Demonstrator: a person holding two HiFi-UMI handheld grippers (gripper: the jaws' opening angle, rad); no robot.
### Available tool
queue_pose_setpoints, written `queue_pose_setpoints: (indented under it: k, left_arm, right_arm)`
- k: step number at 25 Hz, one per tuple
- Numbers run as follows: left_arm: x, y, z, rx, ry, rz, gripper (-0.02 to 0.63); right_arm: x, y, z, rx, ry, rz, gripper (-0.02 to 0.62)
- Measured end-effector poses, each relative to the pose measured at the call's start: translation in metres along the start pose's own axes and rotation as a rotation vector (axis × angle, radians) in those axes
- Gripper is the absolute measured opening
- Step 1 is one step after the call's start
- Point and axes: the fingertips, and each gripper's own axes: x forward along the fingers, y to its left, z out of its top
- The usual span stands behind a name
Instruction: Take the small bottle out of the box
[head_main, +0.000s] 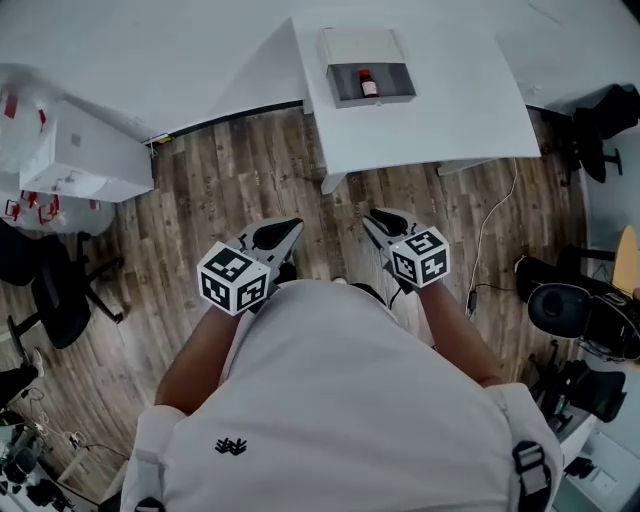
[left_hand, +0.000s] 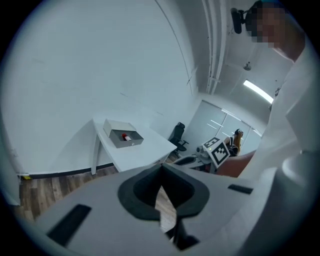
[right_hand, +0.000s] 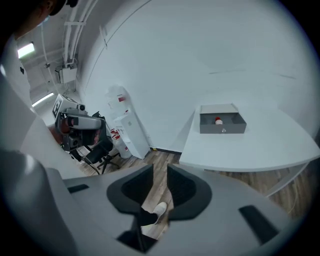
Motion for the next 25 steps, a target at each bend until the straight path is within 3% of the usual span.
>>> queue_pose_setpoints:
  k: [5, 11, 19, 25]
  left_arm:
    - [-0.009, 0.037, 0.018, 0.035, 0.038, -0.09, 0.006]
    - [-0.013, 0.072, 0.026, 0.01, 0.035, -0.084, 0.005]
    - [-0.005, 0.101, 0.051, 0.001, -0.006, 0.039, 0.006]
    - [0.005, 0.128, 0.086, -0.036, -0.061, 0.171, 0.006]
  right_arm:
    - [0.031, -0.029, 0.039, 0.024, 0.012, -0.093, 0.097]
    - [0.058, -0.07, 0.08, 0.013, 0.045, -0.154, 0.12]
    - [0.103, -0.162, 0.137, -0.007, 0.078, -0.177, 0.15]
    - [0.141, -0.229, 0.158, 0.005, 0.17, -0.174, 0.201]
